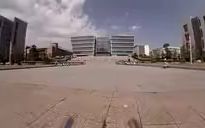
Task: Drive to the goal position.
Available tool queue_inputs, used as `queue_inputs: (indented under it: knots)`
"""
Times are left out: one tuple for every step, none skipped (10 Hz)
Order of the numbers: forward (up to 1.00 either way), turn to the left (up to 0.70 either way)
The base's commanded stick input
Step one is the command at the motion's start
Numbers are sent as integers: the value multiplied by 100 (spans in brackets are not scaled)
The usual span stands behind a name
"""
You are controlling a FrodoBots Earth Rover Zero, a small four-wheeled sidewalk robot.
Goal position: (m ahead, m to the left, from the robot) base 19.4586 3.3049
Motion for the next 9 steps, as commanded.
queue_inputs:
  knots:
    - [100,0]
    - [100,-1]
    - [100,-1]
    - [100,1]
    - [100,1]
    - [100,-1]
    - [100,-1]
    - [100,-1]
    - [100,0]
